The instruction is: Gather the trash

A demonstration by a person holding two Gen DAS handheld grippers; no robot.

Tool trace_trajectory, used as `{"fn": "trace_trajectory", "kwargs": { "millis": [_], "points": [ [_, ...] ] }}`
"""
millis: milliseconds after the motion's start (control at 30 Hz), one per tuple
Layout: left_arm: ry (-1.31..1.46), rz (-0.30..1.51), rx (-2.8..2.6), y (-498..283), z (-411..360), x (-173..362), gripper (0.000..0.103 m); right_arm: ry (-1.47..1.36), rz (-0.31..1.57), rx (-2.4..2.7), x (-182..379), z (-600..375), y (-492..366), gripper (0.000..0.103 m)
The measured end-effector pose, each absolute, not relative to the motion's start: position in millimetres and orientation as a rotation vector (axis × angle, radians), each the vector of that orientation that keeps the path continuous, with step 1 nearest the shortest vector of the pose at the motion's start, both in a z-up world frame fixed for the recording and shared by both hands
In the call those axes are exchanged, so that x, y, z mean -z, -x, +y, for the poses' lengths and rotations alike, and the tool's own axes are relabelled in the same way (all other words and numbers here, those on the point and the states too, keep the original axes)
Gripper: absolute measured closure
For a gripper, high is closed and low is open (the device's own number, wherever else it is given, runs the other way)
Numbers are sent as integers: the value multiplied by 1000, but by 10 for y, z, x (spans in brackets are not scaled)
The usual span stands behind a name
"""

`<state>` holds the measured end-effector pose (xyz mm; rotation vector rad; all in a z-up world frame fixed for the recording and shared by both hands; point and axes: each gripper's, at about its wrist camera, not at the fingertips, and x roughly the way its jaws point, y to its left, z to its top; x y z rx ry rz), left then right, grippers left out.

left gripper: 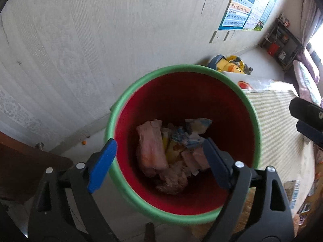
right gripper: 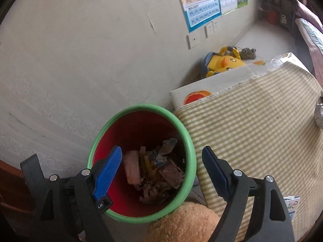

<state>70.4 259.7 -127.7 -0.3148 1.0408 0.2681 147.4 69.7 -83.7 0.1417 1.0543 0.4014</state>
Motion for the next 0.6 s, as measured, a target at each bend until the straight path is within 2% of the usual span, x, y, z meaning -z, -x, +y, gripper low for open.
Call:
{"fn": "trace_trajectory", "kwargs": {
  "millis": [133, 400, 600],
  "points": [
    [422, 997, -250, -601, 2371, 1184, 9, -220, 969, -361, 549, 456, -1336, 24],
    [434, 869, -125, -444, 1441, 810, 8, -474, 720, -163, -266, -361, -935, 24],
    [519, 872, -7, -520, 911, 567, 6, -710, 668, -185, -611, -792, -721, 22]
  ]
}}
